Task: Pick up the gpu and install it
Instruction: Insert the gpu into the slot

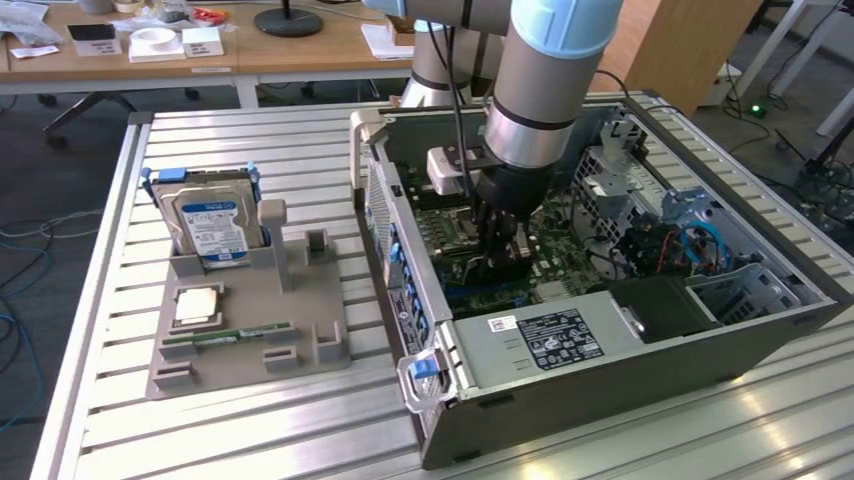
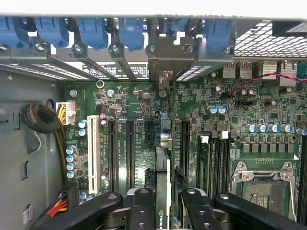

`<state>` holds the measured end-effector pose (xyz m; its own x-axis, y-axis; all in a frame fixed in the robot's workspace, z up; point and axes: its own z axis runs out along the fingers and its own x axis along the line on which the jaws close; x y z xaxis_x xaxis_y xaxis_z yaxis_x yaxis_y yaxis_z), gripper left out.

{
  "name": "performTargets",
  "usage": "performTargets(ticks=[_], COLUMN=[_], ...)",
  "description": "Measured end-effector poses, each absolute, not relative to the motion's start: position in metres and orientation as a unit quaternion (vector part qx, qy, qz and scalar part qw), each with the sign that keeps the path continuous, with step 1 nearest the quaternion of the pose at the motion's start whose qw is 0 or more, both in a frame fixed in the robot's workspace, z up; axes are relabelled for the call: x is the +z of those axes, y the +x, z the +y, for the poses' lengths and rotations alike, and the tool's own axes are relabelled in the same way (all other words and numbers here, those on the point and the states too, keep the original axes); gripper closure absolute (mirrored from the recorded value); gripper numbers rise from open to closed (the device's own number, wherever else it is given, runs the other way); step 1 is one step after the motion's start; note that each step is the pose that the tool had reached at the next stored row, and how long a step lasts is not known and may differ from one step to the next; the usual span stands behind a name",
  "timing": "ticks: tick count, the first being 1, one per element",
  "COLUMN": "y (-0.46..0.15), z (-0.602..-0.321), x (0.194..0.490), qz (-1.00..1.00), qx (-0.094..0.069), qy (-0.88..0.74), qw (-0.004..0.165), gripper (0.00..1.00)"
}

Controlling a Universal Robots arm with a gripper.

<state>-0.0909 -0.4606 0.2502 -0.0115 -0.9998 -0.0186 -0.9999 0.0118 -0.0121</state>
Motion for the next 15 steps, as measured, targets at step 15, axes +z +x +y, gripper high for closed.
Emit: performTargets(ticks=[15], y=[-0.0923], z=[-0.4607], x=[0.248], qz=[0.711], qx=[0.002], qy=[-0.703], qw=[0.011], gripper=[0.75])
